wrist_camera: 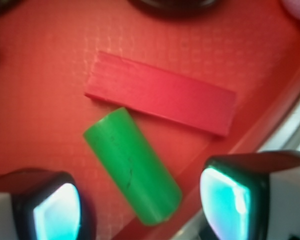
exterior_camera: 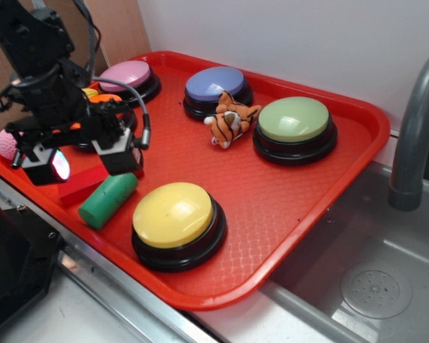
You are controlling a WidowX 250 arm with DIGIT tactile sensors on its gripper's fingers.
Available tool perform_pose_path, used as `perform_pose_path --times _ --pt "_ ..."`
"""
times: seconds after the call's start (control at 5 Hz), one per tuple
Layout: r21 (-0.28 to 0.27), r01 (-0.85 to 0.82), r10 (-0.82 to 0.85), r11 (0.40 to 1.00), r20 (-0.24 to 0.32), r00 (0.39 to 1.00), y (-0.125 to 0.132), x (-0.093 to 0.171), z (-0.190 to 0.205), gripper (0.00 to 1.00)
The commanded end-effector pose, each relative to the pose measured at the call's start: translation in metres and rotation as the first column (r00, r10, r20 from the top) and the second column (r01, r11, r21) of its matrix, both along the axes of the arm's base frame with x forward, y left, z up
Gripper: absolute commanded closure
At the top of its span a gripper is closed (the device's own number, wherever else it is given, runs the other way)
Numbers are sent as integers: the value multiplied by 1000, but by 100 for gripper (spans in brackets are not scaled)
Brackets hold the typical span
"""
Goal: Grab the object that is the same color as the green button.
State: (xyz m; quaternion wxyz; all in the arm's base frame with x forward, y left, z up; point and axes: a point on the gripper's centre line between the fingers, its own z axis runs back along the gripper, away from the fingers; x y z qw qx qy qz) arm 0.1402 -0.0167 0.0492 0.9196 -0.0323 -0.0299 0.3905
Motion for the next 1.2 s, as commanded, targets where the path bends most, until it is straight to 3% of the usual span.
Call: perform_pose_path --times 0.0,0.2,0.4,0.6,0.8,1.0 --pt "-75 3 6 997 116 993 -1 13 -16 0" --pt "-77 -23 32 997 119 992 -4 18 -27 0" --pt "-40 -52 55 998 73 996 -2 21 -31 0" --pt "-37 -91 93 995 44 995 -1 25 -37 100" --pt "-13 -72 73 997 41 997 -4 27 -30 100" --pt "25 -46 46 999 -14 999 1 32 -15 100"
